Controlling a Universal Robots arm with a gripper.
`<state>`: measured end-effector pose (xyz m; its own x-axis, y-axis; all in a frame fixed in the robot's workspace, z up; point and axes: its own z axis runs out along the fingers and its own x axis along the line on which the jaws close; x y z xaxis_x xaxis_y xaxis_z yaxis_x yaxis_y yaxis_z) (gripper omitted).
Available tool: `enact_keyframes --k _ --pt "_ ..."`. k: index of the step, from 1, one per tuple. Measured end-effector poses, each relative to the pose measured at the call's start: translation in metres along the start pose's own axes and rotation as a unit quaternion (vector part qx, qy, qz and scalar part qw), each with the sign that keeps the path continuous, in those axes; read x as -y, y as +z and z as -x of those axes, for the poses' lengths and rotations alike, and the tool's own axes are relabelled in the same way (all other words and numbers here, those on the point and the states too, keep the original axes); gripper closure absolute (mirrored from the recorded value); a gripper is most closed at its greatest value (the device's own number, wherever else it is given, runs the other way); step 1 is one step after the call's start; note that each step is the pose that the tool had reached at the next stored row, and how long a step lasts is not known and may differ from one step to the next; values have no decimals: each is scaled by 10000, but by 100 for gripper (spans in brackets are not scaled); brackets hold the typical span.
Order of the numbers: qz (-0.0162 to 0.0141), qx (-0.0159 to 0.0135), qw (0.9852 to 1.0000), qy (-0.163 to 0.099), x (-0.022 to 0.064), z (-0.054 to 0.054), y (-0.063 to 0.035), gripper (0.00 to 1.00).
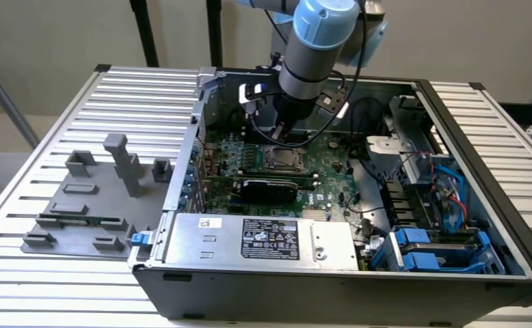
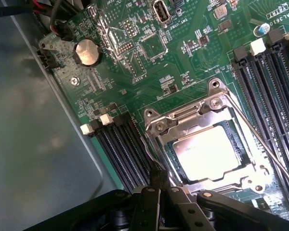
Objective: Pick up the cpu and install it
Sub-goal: 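Install the first cpu locking lever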
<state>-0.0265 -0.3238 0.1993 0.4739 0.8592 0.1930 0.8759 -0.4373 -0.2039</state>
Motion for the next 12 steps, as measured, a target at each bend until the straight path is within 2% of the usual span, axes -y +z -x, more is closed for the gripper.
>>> enact_keyframes --k 6,12 --pt "-20 -5 10000 36 16 10 1 89" --pt "-34 -25 10000 71 19 11 1 89"
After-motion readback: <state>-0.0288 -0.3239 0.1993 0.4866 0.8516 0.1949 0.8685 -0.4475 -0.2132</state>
